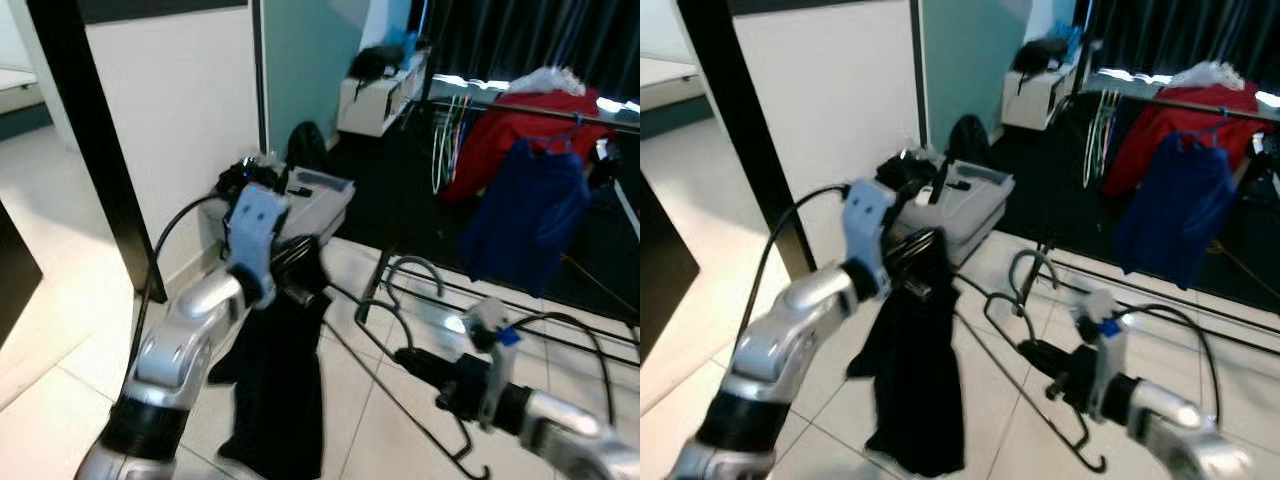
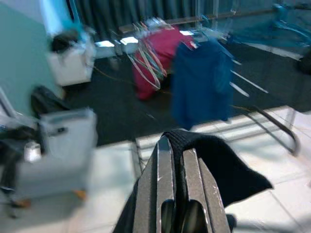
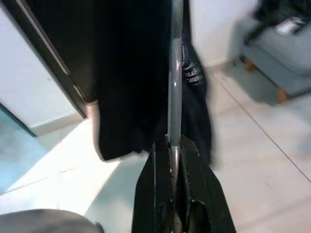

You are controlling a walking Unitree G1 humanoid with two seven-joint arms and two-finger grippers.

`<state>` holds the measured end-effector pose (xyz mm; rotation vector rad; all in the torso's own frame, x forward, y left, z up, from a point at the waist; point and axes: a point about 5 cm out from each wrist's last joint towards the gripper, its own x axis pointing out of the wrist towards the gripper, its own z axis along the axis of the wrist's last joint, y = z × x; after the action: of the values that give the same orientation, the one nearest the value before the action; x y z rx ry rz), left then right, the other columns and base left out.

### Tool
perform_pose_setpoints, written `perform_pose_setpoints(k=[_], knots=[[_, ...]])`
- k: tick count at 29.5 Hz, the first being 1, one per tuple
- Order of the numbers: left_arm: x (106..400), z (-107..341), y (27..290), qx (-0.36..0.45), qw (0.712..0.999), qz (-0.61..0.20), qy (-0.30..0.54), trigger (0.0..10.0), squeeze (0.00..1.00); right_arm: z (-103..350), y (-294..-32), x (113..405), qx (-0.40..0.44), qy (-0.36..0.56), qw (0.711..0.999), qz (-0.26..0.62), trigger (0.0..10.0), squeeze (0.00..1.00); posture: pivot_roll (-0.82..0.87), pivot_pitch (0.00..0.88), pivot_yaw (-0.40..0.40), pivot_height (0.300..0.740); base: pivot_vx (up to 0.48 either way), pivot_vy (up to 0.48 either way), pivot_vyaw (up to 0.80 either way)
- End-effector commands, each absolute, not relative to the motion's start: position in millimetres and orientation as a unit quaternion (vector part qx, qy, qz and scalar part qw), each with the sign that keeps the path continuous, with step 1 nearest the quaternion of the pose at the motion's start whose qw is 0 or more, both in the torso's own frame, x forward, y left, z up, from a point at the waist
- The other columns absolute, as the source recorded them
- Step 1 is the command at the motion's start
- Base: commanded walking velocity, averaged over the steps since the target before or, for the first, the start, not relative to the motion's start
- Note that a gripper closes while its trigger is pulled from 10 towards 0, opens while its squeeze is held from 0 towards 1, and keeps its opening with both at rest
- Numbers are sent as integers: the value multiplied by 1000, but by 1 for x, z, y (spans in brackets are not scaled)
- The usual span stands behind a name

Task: Hang hanger

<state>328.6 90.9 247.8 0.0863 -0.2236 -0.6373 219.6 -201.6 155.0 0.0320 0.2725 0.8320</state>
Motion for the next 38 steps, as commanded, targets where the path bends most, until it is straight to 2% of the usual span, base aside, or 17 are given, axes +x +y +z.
perform_pose_setpoints(k=[1, 3, 9, 16, 22, 34, 38], knots=[[335, 253, 94, 45, 948, -292, -117, 10000, 0, 159, -196, 204, 20, 147, 878, 455, 10000, 0, -99, 0, 6, 740, 0, 0, 0], [339, 261, 92, 45, 948, -288, -125, 10000, 0, 164, -202, 190, 15, 161, 869, 468, 10000, 0, -107, 0, 9, 740, 0, 0, 0], [345, 267, 95, 47, 952, -273, -129, 10000, 0, 172, -217, 182, 12, 166, 877, 450, 10000, 0, -123, 0, 15, 740, 0, 0, 0], [347, 278, 95, 33, 953, -266, -139, 10000, 0, 179, -217, 168, 21, 177, 866, 467, 10000, 0, -119, 0, 11, 740, 0, 0, 0], [348, 284, 93, 23, 953, -267, -142, 10000, 0, 187, -228, 165, 34, 172, 870, 461, 10000, 0, -119, 0, 11, 740, 0, 0, 0], [350, 282, 96, 33, 958, -248, -137, 10000, 0, 193, -215, 157, 48, 167, 843, 509, 10000, 0, -105, 0, 1, 740, 0, 0, 0], [350, 282, 97, 32, 960, -244, -135, 10000, 0, 193, -215, 159, 44, 163, 848, 503, 10000, 0, -105, 0, 1, 740, 0, 0, 0]])
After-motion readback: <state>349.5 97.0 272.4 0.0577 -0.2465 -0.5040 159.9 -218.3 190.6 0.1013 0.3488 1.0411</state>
